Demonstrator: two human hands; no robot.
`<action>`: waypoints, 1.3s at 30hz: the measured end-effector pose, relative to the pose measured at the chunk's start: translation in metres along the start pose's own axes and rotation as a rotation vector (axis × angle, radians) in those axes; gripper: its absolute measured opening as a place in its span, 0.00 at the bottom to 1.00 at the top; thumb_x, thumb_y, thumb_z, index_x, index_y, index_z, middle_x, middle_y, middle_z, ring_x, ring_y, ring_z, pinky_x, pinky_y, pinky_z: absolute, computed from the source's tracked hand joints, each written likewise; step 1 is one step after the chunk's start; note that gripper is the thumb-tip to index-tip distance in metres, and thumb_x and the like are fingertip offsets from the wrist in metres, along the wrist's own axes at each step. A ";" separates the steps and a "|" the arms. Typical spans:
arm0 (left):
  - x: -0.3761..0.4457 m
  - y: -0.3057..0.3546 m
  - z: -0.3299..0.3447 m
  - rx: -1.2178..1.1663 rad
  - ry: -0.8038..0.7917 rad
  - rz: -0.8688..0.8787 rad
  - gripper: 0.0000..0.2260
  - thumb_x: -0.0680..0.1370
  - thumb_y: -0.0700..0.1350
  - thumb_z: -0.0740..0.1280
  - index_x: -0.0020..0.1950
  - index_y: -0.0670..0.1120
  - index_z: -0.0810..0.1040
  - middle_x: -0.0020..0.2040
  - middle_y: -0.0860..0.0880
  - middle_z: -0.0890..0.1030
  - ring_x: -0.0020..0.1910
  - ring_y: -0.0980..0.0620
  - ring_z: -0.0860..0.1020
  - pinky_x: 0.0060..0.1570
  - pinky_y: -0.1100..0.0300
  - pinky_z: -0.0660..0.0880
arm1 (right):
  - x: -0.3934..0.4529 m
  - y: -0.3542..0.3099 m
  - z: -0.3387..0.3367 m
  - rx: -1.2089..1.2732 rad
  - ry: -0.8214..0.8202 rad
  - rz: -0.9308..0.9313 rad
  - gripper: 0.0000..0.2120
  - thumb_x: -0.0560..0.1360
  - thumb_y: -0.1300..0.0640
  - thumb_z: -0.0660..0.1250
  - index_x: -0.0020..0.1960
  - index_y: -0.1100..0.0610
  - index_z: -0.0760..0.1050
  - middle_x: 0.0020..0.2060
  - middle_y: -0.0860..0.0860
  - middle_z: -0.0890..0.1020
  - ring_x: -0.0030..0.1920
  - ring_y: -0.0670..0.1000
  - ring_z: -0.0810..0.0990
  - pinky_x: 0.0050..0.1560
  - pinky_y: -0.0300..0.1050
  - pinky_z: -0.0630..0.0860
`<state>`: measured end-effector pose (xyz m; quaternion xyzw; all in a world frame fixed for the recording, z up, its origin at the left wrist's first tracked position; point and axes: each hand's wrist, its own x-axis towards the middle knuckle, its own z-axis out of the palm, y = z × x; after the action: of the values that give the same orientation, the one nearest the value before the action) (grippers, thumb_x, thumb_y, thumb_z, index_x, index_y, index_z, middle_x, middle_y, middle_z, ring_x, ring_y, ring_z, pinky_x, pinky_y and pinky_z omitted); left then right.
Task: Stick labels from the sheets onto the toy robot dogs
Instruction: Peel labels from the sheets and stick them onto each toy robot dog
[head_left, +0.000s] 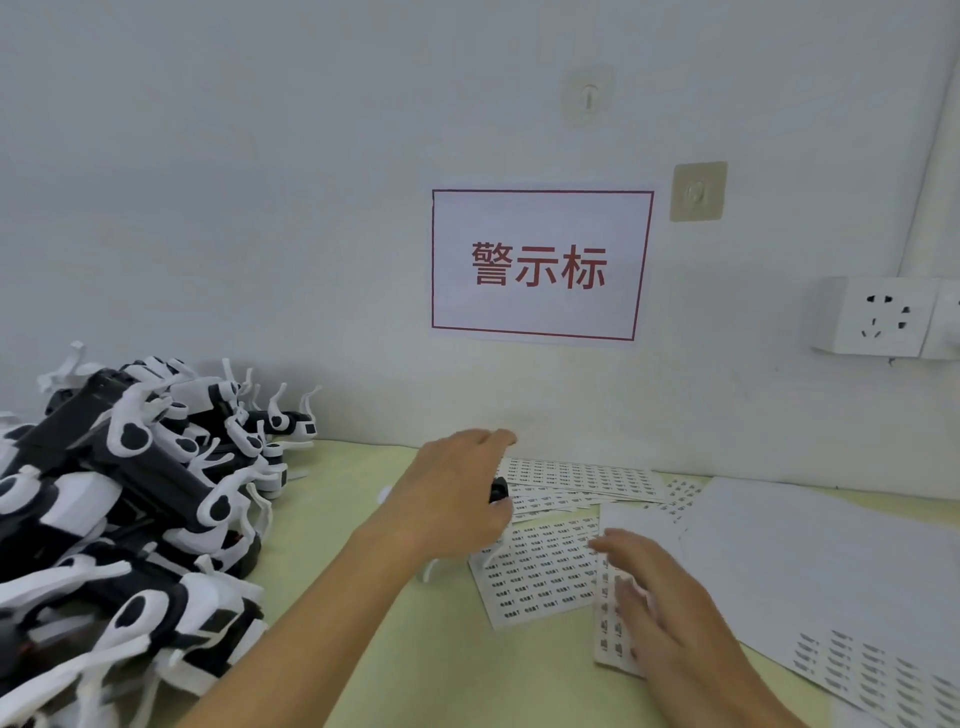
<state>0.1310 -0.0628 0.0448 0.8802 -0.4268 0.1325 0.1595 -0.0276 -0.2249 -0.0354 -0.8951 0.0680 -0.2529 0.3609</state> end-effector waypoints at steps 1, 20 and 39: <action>-0.001 0.008 0.001 -0.070 0.048 0.066 0.26 0.80 0.49 0.65 0.77 0.53 0.62 0.74 0.54 0.68 0.73 0.53 0.65 0.72 0.57 0.61 | 0.000 0.002 -0.003 0.114 0.108 0.047 0.19 0.82 0.61 0.57 0.58 0.37 0.74 0.61 0.33 0.74 0.59 0.29 0.72 0.53 0.29 0.68; -0.022 0.045 0.088 -0.462 0.039 0.176 0.17 0.84 0.53 0.59 0.41 0.46 0.75 0.35 0.50 0.77 0.34 0.54 0.70 0.40 0.54 0.71 | 0.011 0.014 -0.012 0.400 0.457 0.319 0.13 0.79 0.65 0.61 0.49 0.47 0.76 0.43 0.51 0.76 0.44 0.52 0.75 0.46 0.48 0.71; -0.027 0.060 0.088 -0.436 0.317 0.501 0.17 0.82 0.55 0.63 0.46 0.45 0.85 0.53 0.50 0.84 0.53 0.59 0.79 0.52 0.65 0.78 | 0.010 0.008 -0.019 0.557 0.486 0.439 0.16 0.76 0.65 0.69 0.54 0.46 0.72 0.35 0.44 0.86 0.36 0.49 0.84 0.36 0.47 0.77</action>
<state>0.0757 -0.1130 -0.0357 0.6622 -0.6175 0.2081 0.3700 -0.0278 -0.2450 -0.0253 -0.6422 0.2689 -0.3825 0.6075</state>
